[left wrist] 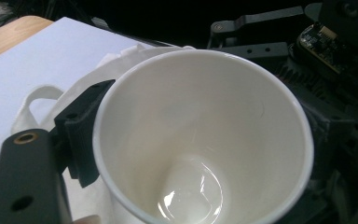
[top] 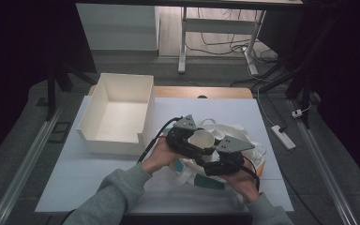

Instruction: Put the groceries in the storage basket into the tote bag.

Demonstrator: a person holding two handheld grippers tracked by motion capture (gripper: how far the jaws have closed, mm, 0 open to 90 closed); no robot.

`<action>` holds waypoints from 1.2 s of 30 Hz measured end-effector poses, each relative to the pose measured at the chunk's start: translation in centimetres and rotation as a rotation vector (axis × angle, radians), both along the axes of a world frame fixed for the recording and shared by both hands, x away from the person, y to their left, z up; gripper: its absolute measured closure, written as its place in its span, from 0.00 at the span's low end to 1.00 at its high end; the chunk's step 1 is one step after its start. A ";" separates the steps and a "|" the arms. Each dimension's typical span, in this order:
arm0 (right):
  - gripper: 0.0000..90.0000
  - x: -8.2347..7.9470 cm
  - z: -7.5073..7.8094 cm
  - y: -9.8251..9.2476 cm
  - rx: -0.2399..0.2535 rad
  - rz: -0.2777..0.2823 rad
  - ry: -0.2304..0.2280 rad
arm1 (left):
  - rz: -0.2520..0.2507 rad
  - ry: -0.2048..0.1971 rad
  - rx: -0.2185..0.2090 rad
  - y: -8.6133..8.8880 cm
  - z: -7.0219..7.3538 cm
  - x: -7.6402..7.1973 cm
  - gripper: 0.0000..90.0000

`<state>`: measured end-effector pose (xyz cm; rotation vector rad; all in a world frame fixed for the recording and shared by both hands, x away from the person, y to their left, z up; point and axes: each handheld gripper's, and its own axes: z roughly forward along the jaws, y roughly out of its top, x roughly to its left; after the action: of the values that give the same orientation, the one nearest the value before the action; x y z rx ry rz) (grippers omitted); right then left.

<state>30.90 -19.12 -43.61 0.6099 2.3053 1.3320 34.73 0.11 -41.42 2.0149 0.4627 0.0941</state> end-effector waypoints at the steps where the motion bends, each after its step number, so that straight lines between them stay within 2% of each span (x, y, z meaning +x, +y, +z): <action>1: 0.21 0.0 0.0 0.1 -0.004 -0.004 0.000 | 0.004 -0.002 0.002 0.0 0.0 0.0 0.22; 5: 0.24 0.1 0.0 -0.2 0.005 -0.015 0.009 | 0.000 0.002 -0.001 0.0 -0.2 0.1 0.22; 12: 0.24 -0.1 0.0 -0.1 -0.012 -0.033 -0.020 | -0.011 0.000 -0.004 0.0 -0.3 0.1 0.21; 22: 0.25 -0.2 0.0 -0.1 -0.023 -0.034 -0.038 | -0.017 -0.005 -0.002 0.3 -0.1 0.1 0.21; 29: 0.25 0.2 -0.2 -0.8 -0.031 -0.072 -0.034 | 0.017 -0.019 -0.064 2.0 1.2 0.2 0.17; 36: 0.25 1.2 -0.2 -2.8 -0.020 -0.173 -0.044 | 0.084 -0.021 -0.087 4.7 2.0 1.0 0.17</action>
<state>32.15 -21.92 -43.82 0.7476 2.1740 1.2278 35.70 4.77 -39.45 1.9078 0.5291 0.1447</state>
